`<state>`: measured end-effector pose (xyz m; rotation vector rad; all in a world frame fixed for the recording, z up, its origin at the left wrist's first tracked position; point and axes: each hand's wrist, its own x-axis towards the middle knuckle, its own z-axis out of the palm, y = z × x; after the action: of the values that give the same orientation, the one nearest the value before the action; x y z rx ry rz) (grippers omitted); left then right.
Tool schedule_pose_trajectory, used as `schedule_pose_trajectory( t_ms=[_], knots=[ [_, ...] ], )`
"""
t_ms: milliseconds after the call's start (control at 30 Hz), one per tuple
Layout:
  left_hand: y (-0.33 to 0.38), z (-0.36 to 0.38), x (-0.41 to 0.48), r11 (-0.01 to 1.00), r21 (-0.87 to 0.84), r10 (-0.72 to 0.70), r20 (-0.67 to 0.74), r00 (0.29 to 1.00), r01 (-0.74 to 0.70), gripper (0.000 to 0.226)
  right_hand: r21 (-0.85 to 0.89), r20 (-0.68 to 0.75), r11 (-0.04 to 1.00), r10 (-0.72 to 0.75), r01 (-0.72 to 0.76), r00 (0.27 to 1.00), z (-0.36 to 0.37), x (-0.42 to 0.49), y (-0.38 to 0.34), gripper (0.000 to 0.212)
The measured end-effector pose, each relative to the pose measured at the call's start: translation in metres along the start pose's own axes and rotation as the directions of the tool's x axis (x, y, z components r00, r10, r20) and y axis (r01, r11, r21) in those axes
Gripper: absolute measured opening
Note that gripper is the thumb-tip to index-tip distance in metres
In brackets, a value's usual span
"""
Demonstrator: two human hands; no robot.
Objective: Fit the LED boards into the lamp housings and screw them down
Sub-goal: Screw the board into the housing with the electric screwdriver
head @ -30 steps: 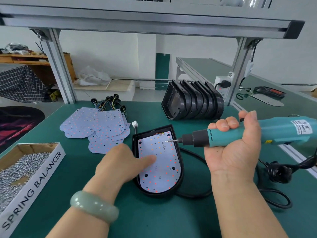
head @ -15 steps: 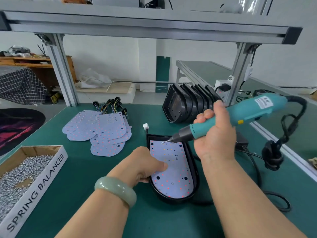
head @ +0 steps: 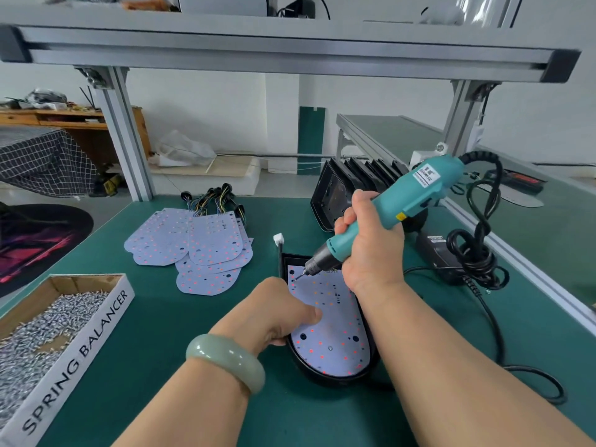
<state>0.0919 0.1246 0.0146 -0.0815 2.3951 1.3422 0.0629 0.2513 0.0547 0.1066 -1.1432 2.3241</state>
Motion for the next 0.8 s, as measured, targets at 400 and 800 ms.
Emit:
schedule_pose_trajectory(
  t_ms=[400,800],
  knots=[
    [0.005,-0.002,0.0,0.995,0.099,0.012,-0.024,1.0,-0.01,0.029,-0.135,0.338,0.991,0.041,0.005,0.94,0.026,0.003,0.004,0.016],
    [0.01,-0.002,-0.004,0.996,0.085,-0.001,-0.019,1.0,0.003,0.029,-0.132,0.292,0.991,0.055,-0.017,0.955,0.021,0.004,0.003,0.017]
  ],
)
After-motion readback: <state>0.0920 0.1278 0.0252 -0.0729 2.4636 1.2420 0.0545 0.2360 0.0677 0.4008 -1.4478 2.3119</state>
